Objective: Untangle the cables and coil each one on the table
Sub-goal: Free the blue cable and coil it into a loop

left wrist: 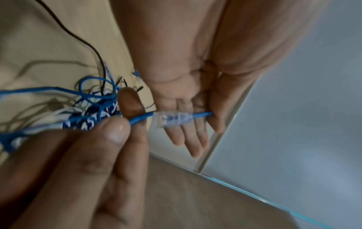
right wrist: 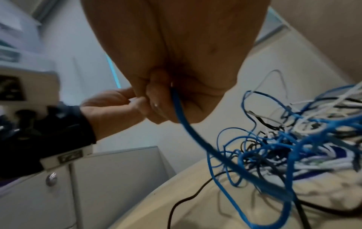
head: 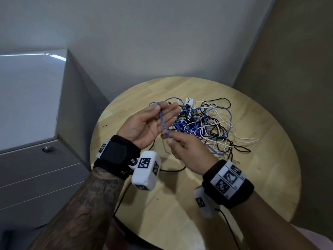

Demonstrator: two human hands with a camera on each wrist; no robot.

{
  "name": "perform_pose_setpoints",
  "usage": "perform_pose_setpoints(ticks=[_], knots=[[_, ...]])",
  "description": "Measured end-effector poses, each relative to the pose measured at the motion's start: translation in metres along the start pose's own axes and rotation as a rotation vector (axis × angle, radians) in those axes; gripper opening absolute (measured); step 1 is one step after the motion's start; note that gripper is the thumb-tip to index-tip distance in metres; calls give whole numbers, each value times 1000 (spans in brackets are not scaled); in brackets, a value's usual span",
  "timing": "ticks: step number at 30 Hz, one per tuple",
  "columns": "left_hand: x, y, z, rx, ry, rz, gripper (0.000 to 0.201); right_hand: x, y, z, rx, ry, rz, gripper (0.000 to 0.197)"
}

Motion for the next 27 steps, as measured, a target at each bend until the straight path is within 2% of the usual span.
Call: perform_pose_setpoints(ticks=[5,9,13,16,19,21,24,27], knots=[[13,22,1,113,-94,79,23,-10,0,3,-139,-1,176,22],[13,15,0,52,-107,198,23,-13,-3,9,-208,38,333,22],[9,12,-2,74,-142,79,23,-22,4,6,-210,92,404,20],[9,15,-3,127,-149,-121,22,-35,30,3,-100,116,377,13],[1,8,-7,204,-164,-519,21,-51,60,2,115,121,89,14],[-14,-3,-11,213,-151,-706,20,-63,68,2,157,154,-20,17],[-36,-14,-16,161,-56,-651,18,-77,77,4,184,212,-14,19],[-48,-21,-17,120,24,-568,24,-71,98,5,298,240,83,24]])
Point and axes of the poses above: each hand's wrist, its own z-axis away from the middle knuckle, its own y-axis out of the back of the hand, x = y × z, the point moved 10 cm from there along -z, towards the middle knuckle, and after that the axes turned 13 degrees about y, right-handed, at the moved point
